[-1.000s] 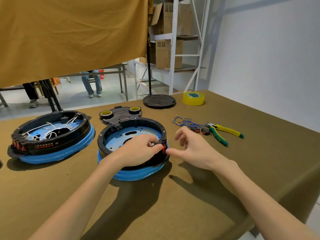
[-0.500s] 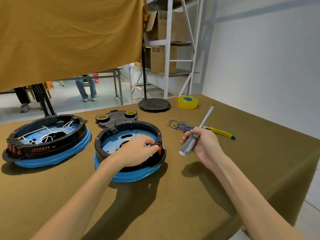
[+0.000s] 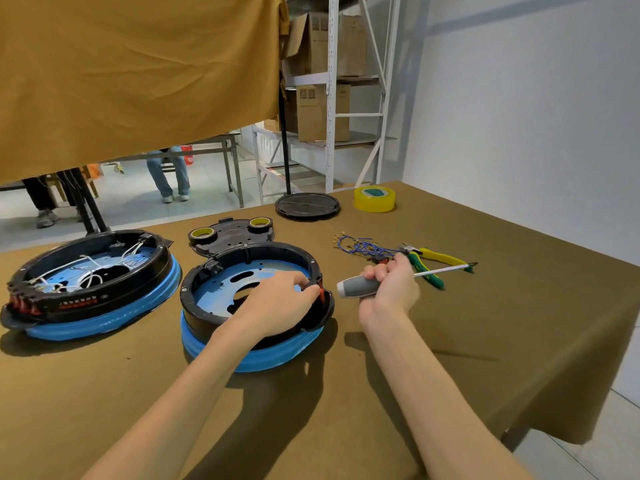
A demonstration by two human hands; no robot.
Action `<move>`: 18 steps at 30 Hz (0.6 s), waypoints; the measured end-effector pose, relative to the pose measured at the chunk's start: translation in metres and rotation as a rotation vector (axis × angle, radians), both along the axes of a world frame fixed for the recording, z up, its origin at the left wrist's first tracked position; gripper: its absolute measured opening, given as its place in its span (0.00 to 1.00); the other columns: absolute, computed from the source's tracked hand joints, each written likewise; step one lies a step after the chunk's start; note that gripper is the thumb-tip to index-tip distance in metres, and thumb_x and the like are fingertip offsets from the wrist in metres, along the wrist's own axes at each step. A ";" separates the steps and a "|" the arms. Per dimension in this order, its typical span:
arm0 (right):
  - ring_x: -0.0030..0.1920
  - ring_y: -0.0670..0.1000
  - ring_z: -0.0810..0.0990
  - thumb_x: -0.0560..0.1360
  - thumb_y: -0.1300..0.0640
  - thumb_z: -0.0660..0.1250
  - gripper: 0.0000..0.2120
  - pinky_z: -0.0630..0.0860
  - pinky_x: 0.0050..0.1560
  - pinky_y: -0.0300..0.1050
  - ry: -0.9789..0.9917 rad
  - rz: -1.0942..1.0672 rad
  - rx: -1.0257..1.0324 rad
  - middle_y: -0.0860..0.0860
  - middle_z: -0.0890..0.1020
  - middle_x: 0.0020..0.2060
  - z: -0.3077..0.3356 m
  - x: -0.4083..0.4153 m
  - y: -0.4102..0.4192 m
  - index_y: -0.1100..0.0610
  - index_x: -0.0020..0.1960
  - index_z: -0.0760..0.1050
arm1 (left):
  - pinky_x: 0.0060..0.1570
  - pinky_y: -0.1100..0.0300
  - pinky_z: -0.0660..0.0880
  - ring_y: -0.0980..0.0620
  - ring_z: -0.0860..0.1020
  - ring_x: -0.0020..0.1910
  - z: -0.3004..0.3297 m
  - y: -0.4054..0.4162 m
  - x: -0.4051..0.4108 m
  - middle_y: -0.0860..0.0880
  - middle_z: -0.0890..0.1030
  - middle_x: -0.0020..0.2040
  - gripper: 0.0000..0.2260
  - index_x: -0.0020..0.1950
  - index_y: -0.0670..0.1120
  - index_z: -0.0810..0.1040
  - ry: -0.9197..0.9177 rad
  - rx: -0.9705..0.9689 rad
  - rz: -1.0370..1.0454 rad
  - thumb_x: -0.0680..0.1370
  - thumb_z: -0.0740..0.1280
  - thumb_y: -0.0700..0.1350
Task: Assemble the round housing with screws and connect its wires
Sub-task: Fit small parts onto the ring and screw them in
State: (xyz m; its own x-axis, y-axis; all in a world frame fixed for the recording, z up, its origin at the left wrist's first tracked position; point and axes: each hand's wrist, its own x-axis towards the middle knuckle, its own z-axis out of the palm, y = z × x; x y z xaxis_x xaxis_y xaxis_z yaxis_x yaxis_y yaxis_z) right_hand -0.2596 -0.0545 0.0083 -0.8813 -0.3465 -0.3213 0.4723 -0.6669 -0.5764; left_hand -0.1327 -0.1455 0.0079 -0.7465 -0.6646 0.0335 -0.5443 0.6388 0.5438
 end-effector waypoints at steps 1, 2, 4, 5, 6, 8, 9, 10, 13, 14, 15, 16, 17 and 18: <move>0.20 0.46 0.65 0.83 0.59 0.63 0.14 0.70 0.30 0.42 0.033 0.025 0.044 0.46 0.65 0.20 -0.004 0.008 -0.002 0.56 0.39 0.65 | 0.35 0.56 0.74 0.53 0.80 0.39 -0.001 0.000 -0.001 0.51 0.83 0.43 0.10 0.55 0.55 0.78 -0.002 -0.017 0.014 0.83 0.61 0.58; 0.21 0.45 0.66 0.82 0.58 0.63 0.14 0.70 0.32 0.42 0.065 0.050 0.083 0.46 0.66 0.20 -0.008 0.015 -0.006 0.55 0.39 0.65 | 0.33 0.59 0.72 0.55 0.79 0.38 -0.002 0.000 -0.002 0.52 0.82 0.41 0.09 0.55 0.56 0.76 -0.002 -0.035 0.029 0.83 0.61 0.58; 0.21 0.45 0.67 0.82 0.57 0.63 0.16 0.70 0.33 0.43 0.100 0.063 0.101 0.46 0.66 0.21 -0.011 0.021 -0.008 0.55 0.37 0.65 | 0.32 0.63 0.69 0.57 0.78 0.37 -0.003 0.001 -0.002 0.54 0.81 0.41 0.08 0.58 0.57 0.74 0.007 -0.040 0.049 0.83 0.61 0.58; 0.21 0.46 0.67 0.83 0.57 0.63 0.16 0.70 0.33 0.43 0.113 0.047 0.092 0.46 0.67 0.21 -0.010 0.017 -0.008 0.55 0.37 0.65 | 0.31 0.63 0.69 0.57 0.78 0.36 -0.003 0.001 -0.001 0.54 0.81 0.41 0.09 0.59 0.57 0.75 0.012 -0.034 0.050 0.83 0.61 0.58; 0.21 0.46 0.68 0.83 0.57 0.63 0.16 0.71 0.33 0.43 0.120 0.025 0.074 0.46 0.67 0.21 -0.008 0.013 -0.008 0.55 0.37 0.66 | 0.31 0.63 0.69 0.57 0.78 0.35 -0.004 0.001 -0.001 0.53 0.82 0.40 0.10 0.59 0.56 0.76 0.015 -0.031 0.052 0.83 0.61 0.58; 0.22 0.46 0.68 0.83 0.56 0.63 0.15 0.72 0.33 0.44 0.142 0.021 0.062 0.46 0.68 0.21 -0.009 0.010 -0.009 0.55 0.38 0.67 | 0.31 0.62 0.70 0.56 0.79 0.36 -0.003 0.001 -0.001 0.53 0.82 0.40 0.11 0.60 0.56 0.77 0.019 -0.033 0.063 0.83 0.62 0.59; 0.22 0.46 0.69 0.83 0.55 0.63 0.16 0.72 0.34 0.43 0.156 0.047 0.083 0.46 0.68 0.21 -0.012 0.013 -0.009 0.55 0.37 0.67 | 0.32 0.63 0.71 0.56 0.79 0.37 -0.003 0.001 -0.001 0.53 0.82 0.41 0.11 0.60 0.55 0.77 0.016 -0.037 0.071 0.83 0.62 0.59; 0.23 0.46 0.69 0.83 0.55 0.63 0.16 0.73 0.33 0.43 0.165 0.072 0.100 0.46 0.68 0.21 -0.015 0.017 -0.010 0.55 0.37 0.67 | 0.33 0.63 0.72 0.57 0.80 0.39 -0.002 0.001 -0.001 0.54 0.82 0.42 0.12 0.61 0.55 0.76 0.011 -0.039 0.075 0.83 0.62 0.59; 0.22 0.45 0.69 0.83 0.56 0.63 0.16 0.72 0.34 0.44 0.150 0.068 0.068 0.47 0.68 0.21 -0.016 0.017 -0.011 0.55 0.37 0.67 | 0.37 0.60 0.77 0.55 0.82 0.42 -0.002 0.002 -0.001 0.52 0.83 0.42 0.11 0.60 0.54 0.77 0.003 -0.011 0.071 0.83 0.62 0.59; 0.22 0.45 0.69 0.83 0.56 0.63 0.16 0.72 0.35 0.45 0.143 0.058 0.052 0.47 0.68 0.21 -0.015 0.015 -0.011 0.55 0.37 0.67 | 0.38 0.59 0.77 0.54 0.82 0.41 -0.001 0.002 0.000 0.52 0.83 0.41 0.11 0.58 0.54 0.77 0.008 -0.004 0.068 0.83 0.61 0.58; 0.22 0.45 0.69 0.83 0.56 0.63 0.16 0.72 0.37 0.45 0.140 0.067 0.047 0.47 0.68 0.21 -0.014 0.015 -0.010 0.55 0.37 0.66 | 0.37 0.59 0.76 0.54 0.81 0.39 -0.001 0.002 0.000 0.52 0.82 0.40 0.11 0.55 0.53 0.77 0.021 0.001 0.071 0.84 0.60 0.58; 0.22 0.45 0.70 0.83 0.56 0.63 0.17 0.73 0.38 0.45 0.143 0.089 0.052 0.47 0.68 0.21 -0.015 0.016 -0.010 0.55 0.37 0.66 | 0.35 0.60 0.73 0.55 0.79 0.37 -0.001 0.001 0.001 0.52 0.80 0.38 0.12 0.52 0.52 0.77 0.040 0.005 0.080 0.85 0.58 0.57; 0.23 0.45 0.70 0.84 0.55 0.63 0.17 0.73 0.39 0.45 0.152 0.112 0.055 0.47 0.68 0.22 -0.015 0.017 -0.008 0.55 0.37 0.66 | 0.33 0.61 0.69 0.55 0.75 0.34 -0.001 0.001 0.001 0.52 0.77 0.36 0.14 0.48 0.50 0.76 0.057 0.006 0.093 0.86 0.57 0.55; 0.23 0.46 0.70 0.84 0.54 0.63 0.17 0.72 0.39 0.45 0.166 0.128 0.050 0.47 0.68 0.22 -0.013 0.016 -0.006 0.55 0.37 0.66 | 0.32 0.61 0.66 0.55 0.72 0.32 -0.001 0.000 0.002 0.51 0.74 0.34 0.15 0.47 0.48 0.76 0.065 0.009 0.106 0.86 0.55 0.53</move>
